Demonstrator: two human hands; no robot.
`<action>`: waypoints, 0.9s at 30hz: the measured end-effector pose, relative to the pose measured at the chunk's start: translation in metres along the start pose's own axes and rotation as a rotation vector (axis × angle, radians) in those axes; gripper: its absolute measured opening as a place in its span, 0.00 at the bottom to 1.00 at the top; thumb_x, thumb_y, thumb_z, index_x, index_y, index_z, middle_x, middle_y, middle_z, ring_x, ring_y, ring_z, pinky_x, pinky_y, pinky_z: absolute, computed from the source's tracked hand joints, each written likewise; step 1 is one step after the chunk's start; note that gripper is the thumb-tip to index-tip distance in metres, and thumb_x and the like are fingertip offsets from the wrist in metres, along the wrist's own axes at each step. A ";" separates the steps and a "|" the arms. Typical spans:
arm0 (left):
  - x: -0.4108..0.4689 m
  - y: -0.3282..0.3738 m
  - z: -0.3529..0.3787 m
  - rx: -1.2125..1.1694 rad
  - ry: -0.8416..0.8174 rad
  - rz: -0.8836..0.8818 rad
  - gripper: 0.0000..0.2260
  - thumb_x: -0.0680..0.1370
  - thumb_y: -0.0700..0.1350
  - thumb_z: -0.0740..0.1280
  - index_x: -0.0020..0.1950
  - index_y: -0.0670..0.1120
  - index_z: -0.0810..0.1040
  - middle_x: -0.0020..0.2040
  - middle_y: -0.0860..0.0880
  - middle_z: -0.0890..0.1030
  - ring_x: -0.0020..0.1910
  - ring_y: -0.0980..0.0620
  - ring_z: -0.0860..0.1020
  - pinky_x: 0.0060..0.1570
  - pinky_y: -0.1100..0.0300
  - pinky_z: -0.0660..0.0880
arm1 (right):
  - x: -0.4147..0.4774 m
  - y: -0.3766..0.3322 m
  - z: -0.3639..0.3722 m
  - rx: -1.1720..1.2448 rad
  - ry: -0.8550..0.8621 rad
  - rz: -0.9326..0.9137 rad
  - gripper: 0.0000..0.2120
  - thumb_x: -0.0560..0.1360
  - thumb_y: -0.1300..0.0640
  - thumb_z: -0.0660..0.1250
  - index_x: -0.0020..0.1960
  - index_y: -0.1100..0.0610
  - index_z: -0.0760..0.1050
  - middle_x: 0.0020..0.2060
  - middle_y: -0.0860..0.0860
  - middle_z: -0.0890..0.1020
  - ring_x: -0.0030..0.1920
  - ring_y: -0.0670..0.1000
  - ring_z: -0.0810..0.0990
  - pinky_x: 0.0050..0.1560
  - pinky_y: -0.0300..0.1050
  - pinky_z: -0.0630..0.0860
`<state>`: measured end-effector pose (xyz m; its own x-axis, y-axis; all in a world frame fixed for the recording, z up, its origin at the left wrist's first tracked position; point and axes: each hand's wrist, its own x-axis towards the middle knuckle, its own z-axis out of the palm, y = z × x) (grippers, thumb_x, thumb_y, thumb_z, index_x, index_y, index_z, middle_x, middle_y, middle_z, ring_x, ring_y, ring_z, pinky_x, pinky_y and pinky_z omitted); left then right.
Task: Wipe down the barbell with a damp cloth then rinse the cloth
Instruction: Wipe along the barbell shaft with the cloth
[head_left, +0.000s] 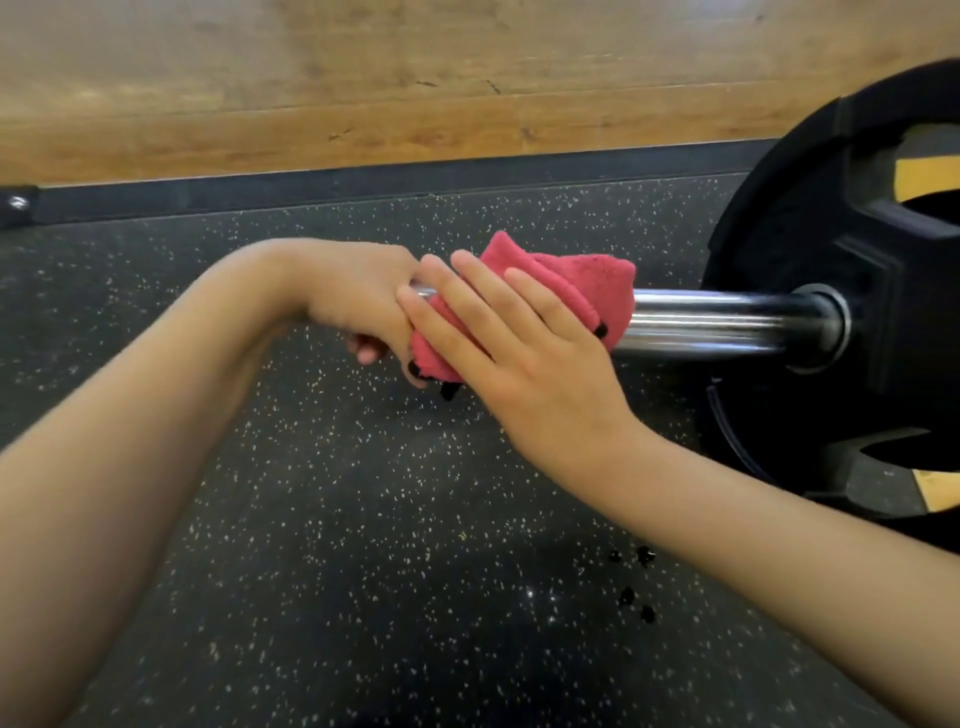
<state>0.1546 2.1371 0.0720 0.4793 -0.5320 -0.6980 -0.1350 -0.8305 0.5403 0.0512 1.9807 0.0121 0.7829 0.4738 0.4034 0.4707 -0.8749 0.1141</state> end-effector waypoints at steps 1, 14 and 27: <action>0.000 -0.001 0.004 -0.011 0.062 0.013 0.06 0.66 0.41 0.74 0.37 0.49 0.80 0.30 0.50 0.80 0.28 0.52 0.77 0.31 0.60 0.74 | -0.005 0.005 -0.002 -0.004 -0.013 -0.004 0.27 0.79 0.69 0.49 0.74 0.55 0.64 0.72 0.55 0.68 0.72 0.56 0.67 0.72 0.51 0.63; 0.005 -0.013 0.045 0.484 0.736 0.224 0.09 0.67 0.44 0.71 0.46 0.47 0.75 0.36 0.51 0.79 0.33 0.47 0.76 0.35 0.57 0.70 | -0.039 0.017 -0.012 0.021 0.007 0.192 0.26 0.79 0.66 0.62 0.74 0.53 0.64 0.73 0.55 0.66 0.74 0.56 0.63 0.74 0.53 0.56; 0.021 -0.005 0.074 0.759 1.092 0.134 0.15 0.61 0.38 0.75 0.44 0.44 0.75 0.37 0.47 0.77 0.35 0.45 0.73 0.30 0.59 0.62 | -0.039 0.039 -0.016 -0.044 -0.083 0.131 0.31 0.77 0.70 0.59 0.77 0.54 0.57 0.76 0.54 0.61 0.76 0.54 0.59 0.75 0.51 0.55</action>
<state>0.1011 2.1177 0.0197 0.8200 -0.5083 0.2631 -0.5100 -0.8576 -0.0671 0.0329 1.9269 0.0152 0.8684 0.3600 0.3409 0.3450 -0.9326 0.1060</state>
